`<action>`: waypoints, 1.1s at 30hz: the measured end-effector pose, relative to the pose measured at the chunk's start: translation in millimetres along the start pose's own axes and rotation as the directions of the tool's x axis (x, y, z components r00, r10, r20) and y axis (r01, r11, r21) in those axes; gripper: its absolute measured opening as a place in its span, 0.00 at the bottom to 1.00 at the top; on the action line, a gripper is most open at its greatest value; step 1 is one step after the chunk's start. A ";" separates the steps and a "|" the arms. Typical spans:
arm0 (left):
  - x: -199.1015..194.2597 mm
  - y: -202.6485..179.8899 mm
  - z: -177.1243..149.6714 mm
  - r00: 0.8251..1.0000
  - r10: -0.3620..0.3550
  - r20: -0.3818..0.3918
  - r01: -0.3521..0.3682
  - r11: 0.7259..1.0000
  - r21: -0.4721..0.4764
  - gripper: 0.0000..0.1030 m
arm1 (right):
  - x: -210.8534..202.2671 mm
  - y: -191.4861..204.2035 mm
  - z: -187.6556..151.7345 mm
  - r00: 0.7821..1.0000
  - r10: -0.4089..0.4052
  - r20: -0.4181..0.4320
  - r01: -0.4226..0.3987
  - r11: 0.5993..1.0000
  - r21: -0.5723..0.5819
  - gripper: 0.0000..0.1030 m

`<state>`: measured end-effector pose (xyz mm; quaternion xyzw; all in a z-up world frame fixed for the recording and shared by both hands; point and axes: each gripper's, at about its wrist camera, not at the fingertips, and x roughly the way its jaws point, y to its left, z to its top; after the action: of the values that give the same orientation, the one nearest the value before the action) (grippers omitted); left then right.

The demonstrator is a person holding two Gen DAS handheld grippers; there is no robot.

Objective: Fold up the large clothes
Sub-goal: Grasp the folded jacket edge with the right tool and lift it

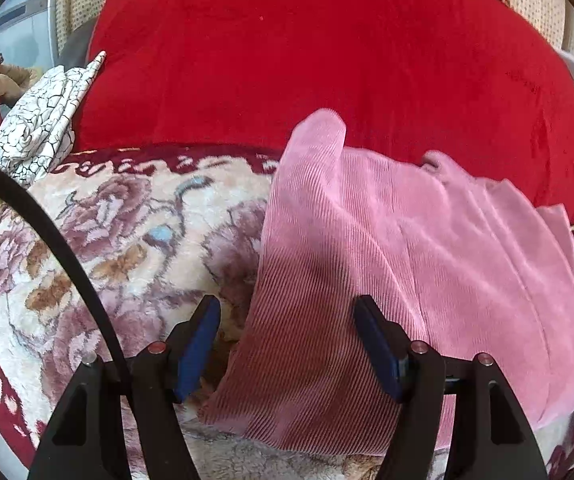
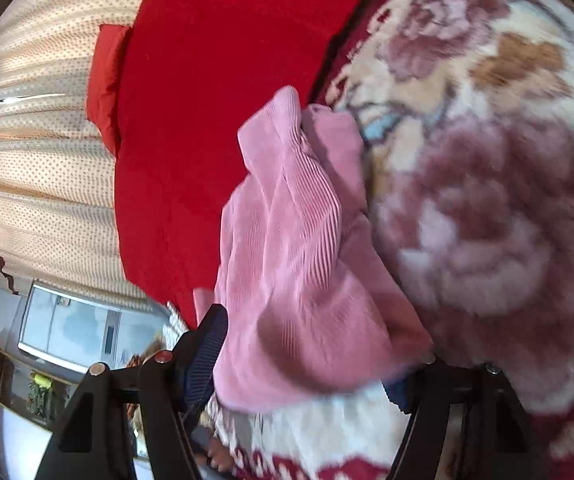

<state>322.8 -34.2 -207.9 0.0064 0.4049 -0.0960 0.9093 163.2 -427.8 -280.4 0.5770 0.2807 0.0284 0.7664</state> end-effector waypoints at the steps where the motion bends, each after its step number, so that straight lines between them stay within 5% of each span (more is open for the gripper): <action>1: -5.0 3.0 0.3 1.000 0.000 0.016 0.000 1.000 -0.001 0.68 | 3.3 -0.2 2.2 1.000 -0.008 0.008 0.008 1.000 0.003 0.70; 3: -9.7 6.7 1.8 0.999 0.011 0.035 -0.011 1.000 -0.006 0.68 | 8.1 4.2 1.9 0.999 -0.031 0.040 0.032 0.999 -0.005 0.68; 5: -13.2 15.9 3.4 0.999 0.028 0.044 -0.028 0.999 -0.017 0.68 | 15.2 18.1 1.3 0.997 -0.057 0.058 0.059 0.997 -0.043 0.40; 6: -14.0 20.4 4.1 0.998 0.037 0.043 -0.036 0.999 -0.026 0.68 | 20.1 25.5 0.8 0.995 -0.078 0.063 0.082 0.995 -0.062 0.38; 11: -18.3 54.5 7.3 0.996 0.072 0.045 -0.067 0.992 -0.105 0.68 | 27.0 77.5 -8.9 0.975 -0.161 0.153 0.194 0.953 -0.232 0.31; 16: -22.1 93.1 9.6 0.993 0.113 0.033 -0.104 0.976 -0.192 0.68 | 44.9 144.6 -37.5 0.956 -0.179 0.231 0.267 0.856 -0.442 0.31; 24: -41.4 164.2 7.3 0.976 0.211 0.062 -0.179 0.926 -0.331 0.68 | 107.3 210.7 -109.1 0.981 -0.110 0.160 0.187 0.758 -0.625 0.31; 29: -47.4 180.5 5.2 0.977 0.197 0.077 -0.157 0.919 -0.362 0.68 | 147.0 213.7 -152.5 0.993 -0.104 0.055 0.114 0.730 -0.673 0.30; 33: -45.7 170.5 6.5 0.989 0.117 0.095 -0.079 0.938 -0.338 0.68 | 174.1 209.2 -186.3 0.992 -0.124 -0.020 0.066 0.650 -0.757 0.30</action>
<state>328.3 140.3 -181.2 -0.1329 0.3623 0.0191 0.9224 282.0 -132.5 -194.2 0.1901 0.3000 0.1222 0.9268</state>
